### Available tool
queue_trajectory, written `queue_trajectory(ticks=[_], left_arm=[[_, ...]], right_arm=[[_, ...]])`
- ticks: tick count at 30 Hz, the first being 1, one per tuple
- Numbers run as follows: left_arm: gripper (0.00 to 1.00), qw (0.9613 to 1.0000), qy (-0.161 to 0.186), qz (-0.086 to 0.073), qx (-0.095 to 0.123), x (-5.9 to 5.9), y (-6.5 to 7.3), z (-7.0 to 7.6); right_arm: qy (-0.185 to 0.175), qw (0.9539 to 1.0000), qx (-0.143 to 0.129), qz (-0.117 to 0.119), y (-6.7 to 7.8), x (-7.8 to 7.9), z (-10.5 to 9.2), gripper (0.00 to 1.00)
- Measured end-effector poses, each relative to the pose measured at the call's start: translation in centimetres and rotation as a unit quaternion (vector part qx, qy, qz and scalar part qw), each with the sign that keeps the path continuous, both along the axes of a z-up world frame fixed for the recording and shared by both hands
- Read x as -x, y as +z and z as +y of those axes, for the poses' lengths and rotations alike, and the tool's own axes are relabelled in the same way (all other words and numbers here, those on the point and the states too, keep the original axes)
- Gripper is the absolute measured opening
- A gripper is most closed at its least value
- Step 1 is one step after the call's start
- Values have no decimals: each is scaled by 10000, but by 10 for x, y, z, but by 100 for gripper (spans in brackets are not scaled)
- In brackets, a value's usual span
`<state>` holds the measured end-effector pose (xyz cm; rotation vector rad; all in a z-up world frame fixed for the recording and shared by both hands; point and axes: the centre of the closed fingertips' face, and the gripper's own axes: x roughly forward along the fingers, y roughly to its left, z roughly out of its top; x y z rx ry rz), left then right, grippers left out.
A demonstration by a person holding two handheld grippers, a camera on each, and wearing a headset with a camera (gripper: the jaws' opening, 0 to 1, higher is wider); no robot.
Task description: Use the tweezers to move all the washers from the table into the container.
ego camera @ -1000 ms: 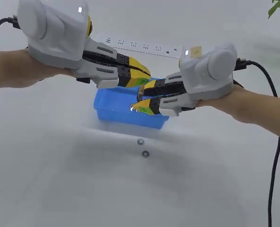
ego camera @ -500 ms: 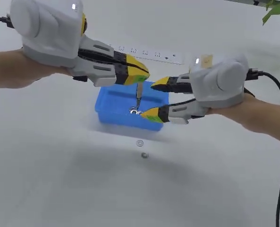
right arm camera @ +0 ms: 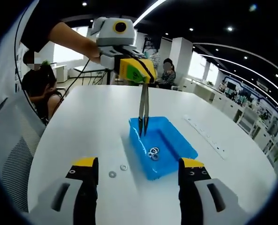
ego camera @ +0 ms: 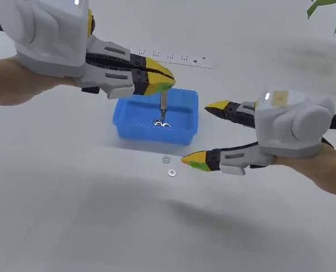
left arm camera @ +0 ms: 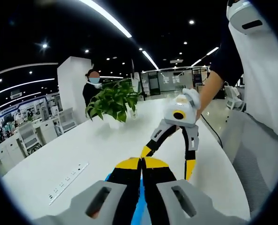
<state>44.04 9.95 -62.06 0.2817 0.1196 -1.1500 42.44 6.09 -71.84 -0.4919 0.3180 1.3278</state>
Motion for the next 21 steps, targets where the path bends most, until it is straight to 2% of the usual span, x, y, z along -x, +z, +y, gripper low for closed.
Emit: queue_trajectory(ticks=[5,8,12,15,17,21], left_arm=[[4,10000,16,-24,0,9,-6,-5],[4,10000,52,-39,16,16,-11,-9],[4,10000,34,14,-11,23,-20,-14],[4,9999,66,78,97,26,-26,-18],[4,9998,115,49,122,27,-31,-20],[4,9997,51,177,138,33,-39,-28]], right_arm=[[-299,9995,-53,83,-7,7,-16,84],[-423,9990,-25,119,-12,9,-25,86],[-526,9985,11,175,-17,14,-34,88],[-600,9979,73,231,-21,19,-40,90],[-594,9979,104,241,-23,24,-42,93],[-619,9975,167,296,-28,29,-47,99]])
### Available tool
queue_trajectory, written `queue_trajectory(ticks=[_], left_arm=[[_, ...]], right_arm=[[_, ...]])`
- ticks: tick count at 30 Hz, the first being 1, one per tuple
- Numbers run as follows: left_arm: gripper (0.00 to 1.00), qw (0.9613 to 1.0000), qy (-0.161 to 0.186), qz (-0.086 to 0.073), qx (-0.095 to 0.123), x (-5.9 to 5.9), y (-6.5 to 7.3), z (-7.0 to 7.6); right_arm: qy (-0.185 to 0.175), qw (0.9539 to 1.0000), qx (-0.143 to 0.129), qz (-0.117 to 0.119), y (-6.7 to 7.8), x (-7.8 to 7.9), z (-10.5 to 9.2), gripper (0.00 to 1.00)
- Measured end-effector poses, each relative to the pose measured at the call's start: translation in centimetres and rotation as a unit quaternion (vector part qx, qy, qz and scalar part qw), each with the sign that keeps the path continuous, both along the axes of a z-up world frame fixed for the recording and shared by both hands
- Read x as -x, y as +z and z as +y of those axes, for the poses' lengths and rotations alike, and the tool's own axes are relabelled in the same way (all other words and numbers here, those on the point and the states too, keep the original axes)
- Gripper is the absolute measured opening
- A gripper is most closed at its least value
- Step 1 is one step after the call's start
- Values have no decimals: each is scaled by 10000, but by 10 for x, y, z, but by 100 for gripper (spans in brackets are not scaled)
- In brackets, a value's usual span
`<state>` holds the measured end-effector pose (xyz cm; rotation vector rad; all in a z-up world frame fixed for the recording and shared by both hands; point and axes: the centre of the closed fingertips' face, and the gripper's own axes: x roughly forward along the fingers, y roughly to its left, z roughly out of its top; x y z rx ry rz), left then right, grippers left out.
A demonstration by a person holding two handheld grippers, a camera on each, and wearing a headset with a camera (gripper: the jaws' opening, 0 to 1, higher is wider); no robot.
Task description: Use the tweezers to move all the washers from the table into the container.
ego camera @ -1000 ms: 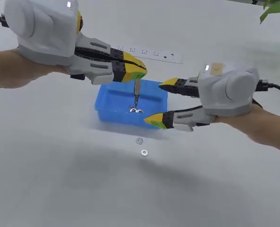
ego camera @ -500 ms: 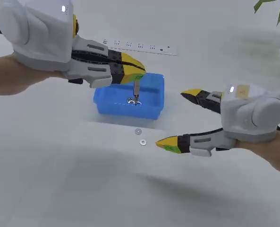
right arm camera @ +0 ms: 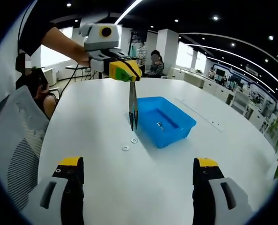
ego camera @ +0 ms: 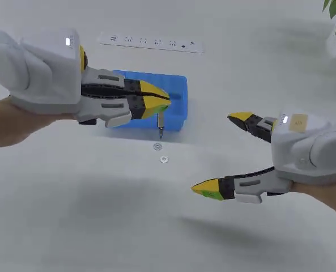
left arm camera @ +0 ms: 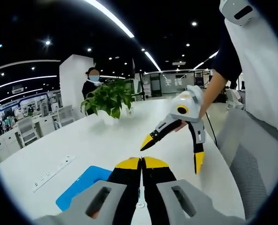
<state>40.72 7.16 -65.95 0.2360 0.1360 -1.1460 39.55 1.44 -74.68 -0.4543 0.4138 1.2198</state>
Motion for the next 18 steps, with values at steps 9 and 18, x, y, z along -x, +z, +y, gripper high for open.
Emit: queue_trajectory(ticks=[9,18], left_arm=[[4,9998,-178,20,-32,13,-20,-11],[4,9997,-175,170,15,15,-31,-10]], right_arm=[[33,9999,-49,162,-8,15,5,100],[25,9995,-44,325,-19,20,6,99]])
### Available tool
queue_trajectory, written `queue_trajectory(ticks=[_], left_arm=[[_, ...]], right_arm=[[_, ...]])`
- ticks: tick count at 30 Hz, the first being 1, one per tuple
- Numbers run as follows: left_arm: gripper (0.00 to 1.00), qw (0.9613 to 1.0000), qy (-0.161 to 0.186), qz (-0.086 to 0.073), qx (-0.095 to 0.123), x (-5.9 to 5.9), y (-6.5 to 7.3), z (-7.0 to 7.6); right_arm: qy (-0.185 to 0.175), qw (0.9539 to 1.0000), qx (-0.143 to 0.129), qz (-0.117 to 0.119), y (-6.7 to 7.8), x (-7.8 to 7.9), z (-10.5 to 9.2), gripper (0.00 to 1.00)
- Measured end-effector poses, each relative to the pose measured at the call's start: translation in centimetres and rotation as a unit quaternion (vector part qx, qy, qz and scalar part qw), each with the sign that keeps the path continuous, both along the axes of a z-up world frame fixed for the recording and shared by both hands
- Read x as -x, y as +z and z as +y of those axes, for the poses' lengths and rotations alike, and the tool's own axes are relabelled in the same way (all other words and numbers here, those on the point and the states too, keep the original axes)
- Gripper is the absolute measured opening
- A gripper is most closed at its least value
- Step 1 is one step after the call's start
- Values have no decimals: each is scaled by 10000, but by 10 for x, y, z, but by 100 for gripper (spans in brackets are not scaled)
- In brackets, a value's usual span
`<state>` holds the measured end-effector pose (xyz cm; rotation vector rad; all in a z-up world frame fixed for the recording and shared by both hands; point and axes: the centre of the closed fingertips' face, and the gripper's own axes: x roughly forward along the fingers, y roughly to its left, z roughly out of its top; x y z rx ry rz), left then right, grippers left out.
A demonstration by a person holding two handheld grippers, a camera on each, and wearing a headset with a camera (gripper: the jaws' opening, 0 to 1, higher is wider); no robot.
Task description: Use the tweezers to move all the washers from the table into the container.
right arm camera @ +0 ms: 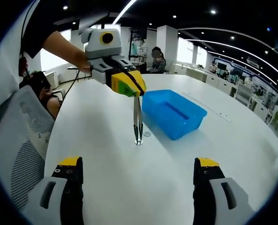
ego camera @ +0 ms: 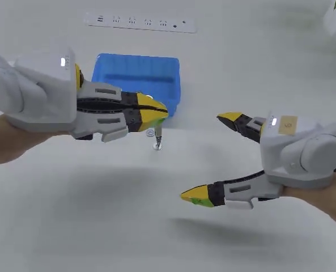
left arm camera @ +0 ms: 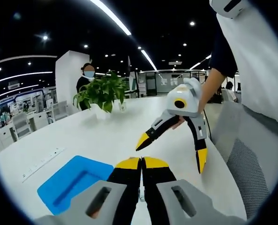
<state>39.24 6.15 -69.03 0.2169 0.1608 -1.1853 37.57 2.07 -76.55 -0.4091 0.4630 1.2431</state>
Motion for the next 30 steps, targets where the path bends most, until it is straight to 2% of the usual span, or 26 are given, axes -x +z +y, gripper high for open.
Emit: queue_trajectory(ticks=[6,10,12,18,19,24,30], left_arm=[[4,9999,66,83,94,-3,1,1],[4,9995,129,130,239,-4,8,1],[4,9996,147,108,226,-5,8,2],[4,9994,195,172,210,-3,5,3],[4,9991,216,251,265,-3,4,4],[4,9991,213,302,218,-2,-1,5],[4,9993,153,283,172,-2,-1,3]], right_arm=[[-24,10000,-33,81,-3,3,1,98],[-43,9999,-68,105,-3,4,1,98],[-51,9999,-87,134,-3,4,2,98],[-46,9998,-106,145,-3,5,3,97],[-51,9998,-104,165,-3,6,3,97],[-75,9997,-150,199,-2,6,3,97],[-61,9996,-129,229,-4,6,4,97]])
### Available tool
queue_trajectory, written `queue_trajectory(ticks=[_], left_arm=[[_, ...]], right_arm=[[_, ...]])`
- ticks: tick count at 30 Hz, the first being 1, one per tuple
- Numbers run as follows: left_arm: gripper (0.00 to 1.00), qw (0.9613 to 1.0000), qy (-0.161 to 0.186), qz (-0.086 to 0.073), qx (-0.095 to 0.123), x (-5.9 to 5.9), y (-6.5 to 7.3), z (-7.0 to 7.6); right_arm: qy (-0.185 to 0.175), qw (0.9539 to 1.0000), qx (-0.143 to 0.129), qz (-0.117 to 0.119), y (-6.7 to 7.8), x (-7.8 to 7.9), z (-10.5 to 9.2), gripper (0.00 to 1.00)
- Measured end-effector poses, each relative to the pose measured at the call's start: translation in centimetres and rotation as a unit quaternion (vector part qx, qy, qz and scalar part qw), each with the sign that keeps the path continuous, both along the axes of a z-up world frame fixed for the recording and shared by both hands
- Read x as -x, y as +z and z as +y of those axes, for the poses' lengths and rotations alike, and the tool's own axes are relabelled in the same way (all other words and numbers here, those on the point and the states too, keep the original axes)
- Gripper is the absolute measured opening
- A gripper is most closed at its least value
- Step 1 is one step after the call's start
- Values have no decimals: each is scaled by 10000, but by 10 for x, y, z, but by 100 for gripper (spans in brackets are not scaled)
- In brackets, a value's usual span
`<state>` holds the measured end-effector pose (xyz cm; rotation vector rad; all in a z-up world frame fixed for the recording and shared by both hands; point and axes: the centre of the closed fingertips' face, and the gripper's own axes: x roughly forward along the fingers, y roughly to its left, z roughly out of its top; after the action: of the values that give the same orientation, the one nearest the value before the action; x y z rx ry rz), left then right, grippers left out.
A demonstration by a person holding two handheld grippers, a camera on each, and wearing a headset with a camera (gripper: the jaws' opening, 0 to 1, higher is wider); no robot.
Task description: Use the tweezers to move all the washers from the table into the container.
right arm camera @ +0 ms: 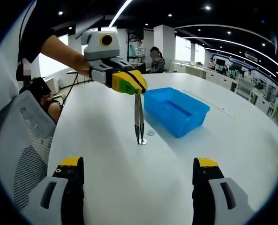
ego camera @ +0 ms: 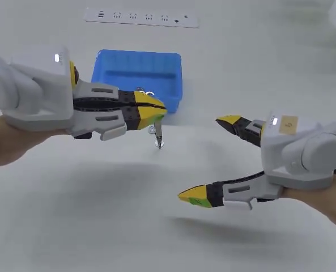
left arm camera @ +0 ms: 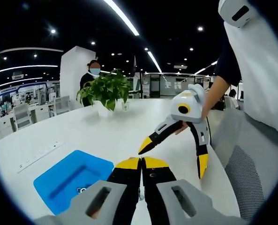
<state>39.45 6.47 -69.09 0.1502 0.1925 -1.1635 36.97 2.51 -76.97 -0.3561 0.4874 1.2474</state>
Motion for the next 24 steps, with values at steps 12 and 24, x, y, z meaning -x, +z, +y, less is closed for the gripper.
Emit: queue_trajectory(ticks=[12,24], left_arm=[[4,9992,-226,302,-154,3,-1,-2],[4,9990,-162,377,-162,2,-2,-2]], right_arm=[[695,9961,-227,496,7,-14,43,56],[1714,9821,69,776,5,-13,73,22]])
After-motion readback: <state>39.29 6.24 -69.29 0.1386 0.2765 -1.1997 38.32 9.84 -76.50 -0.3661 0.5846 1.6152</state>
